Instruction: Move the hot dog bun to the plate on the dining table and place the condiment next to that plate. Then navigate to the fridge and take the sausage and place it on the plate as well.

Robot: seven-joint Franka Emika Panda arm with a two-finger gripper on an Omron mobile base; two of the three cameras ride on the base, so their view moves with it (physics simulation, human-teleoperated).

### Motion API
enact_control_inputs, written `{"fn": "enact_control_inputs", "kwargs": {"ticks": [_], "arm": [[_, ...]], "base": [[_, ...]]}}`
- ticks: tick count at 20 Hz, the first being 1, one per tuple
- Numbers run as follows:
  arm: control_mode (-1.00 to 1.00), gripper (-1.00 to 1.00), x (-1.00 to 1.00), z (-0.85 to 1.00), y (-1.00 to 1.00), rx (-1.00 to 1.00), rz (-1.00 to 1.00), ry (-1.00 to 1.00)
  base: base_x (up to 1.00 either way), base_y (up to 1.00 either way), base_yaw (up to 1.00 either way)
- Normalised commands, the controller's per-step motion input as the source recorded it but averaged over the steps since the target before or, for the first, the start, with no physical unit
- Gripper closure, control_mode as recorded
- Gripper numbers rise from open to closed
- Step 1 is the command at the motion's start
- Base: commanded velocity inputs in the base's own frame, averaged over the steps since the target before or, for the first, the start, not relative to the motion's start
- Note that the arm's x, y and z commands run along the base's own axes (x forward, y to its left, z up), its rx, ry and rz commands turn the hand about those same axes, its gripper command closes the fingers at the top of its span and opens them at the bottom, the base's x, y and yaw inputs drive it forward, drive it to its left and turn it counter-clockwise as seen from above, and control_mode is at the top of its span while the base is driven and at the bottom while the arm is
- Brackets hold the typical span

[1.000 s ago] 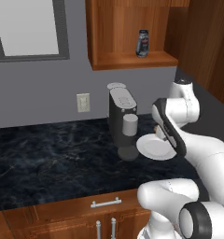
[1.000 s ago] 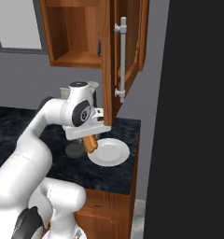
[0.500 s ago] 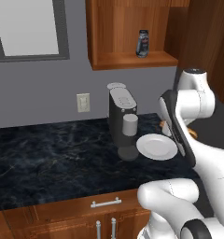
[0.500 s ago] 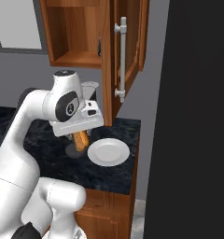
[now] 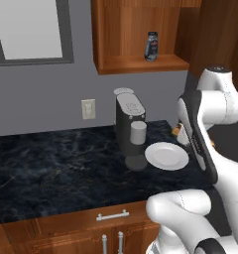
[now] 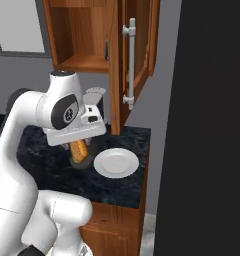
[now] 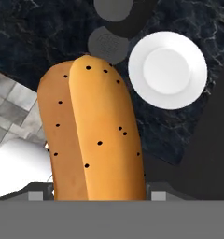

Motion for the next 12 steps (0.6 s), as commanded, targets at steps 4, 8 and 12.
{"fn": "enact_control_inputs", "kwargs": {"ticks": [4, 8, 12], "arm": [[-1.0, 1.0, -0.58, 0.28, 0.0, 0.09, -0.03, -0.19], [-1.0, 1.0, -0.49, 0.27, 0.0, 0.06, -0.04, -0.14], [-1.0, 1.0, -0.1, 0.04, 0.02, 0.0, 0.0, -0.03]], "base": [[0.0, 0.0, 0.0], [0.0, 0.0, 0.0], [0.0, 0.0, 0.0]]}}
